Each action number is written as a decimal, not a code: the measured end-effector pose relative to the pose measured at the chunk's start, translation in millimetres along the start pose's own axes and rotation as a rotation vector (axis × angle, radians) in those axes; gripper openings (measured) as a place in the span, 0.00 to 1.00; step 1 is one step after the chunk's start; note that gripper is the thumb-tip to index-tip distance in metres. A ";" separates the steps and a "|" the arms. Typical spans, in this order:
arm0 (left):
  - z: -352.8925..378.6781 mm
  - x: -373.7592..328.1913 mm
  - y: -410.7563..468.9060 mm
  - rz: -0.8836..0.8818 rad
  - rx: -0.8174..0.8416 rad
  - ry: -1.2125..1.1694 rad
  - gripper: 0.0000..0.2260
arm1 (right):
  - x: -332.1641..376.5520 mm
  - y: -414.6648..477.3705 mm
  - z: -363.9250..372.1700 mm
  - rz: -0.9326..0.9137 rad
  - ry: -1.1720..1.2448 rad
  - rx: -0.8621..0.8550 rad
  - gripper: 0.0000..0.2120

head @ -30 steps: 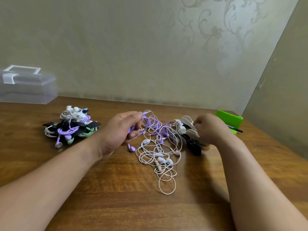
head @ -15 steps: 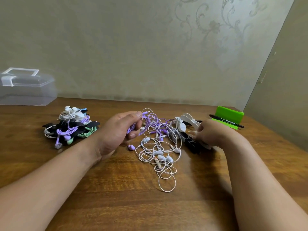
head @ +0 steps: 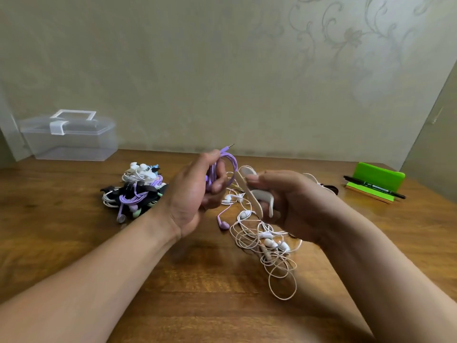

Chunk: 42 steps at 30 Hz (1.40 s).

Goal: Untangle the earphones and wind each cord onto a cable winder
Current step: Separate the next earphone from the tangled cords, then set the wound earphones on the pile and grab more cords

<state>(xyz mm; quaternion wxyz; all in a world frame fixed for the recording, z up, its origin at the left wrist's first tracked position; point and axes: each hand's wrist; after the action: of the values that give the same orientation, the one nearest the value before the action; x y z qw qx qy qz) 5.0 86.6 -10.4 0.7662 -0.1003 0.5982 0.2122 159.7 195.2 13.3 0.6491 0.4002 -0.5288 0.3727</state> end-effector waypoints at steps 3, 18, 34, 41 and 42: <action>1.4 0.1 -0.4 0.029 0.006 0.024 0.18 | -3.6 1.5 0.9 0.053 0.040 -0.004 0.14; 4.0 0.0 -2.0 0.145 0.066 0.105 0.17 | -2.9 1.4 1.7 0.046 0.238 -0.056 0.14; 5.8 0.8 -8.4 0.224 0.046 0.334 0.16 | -18.4 8.1 8.0 -0.198 0.295 -0.115 0.18; 4.4 -2.8 -2.5 -0.023 -0.052 -0.008 0.17 | -10.8 -0.8 5.2 -0.330 -0.074 0.001 0.18; 3.0 -2.7 -2.0 -0.054 -0.041 -0.049 0.17 | -14.0 -0.7 4.4 -0.394 -0.268 -0.033 0.17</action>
<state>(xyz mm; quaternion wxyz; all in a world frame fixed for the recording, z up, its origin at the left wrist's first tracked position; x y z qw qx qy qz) 8.1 85.5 -7.2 0.7838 -0.1268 0.5719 0.2063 156.3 190.1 0.0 0.6397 0.5308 -0.5282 0.1735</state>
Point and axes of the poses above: each hand's wrist, its own y-axis towards the middle knuckle, its own z-axis out of the palm, x = y × z, and after that the axes turned 10 degrees about -z, right-handed
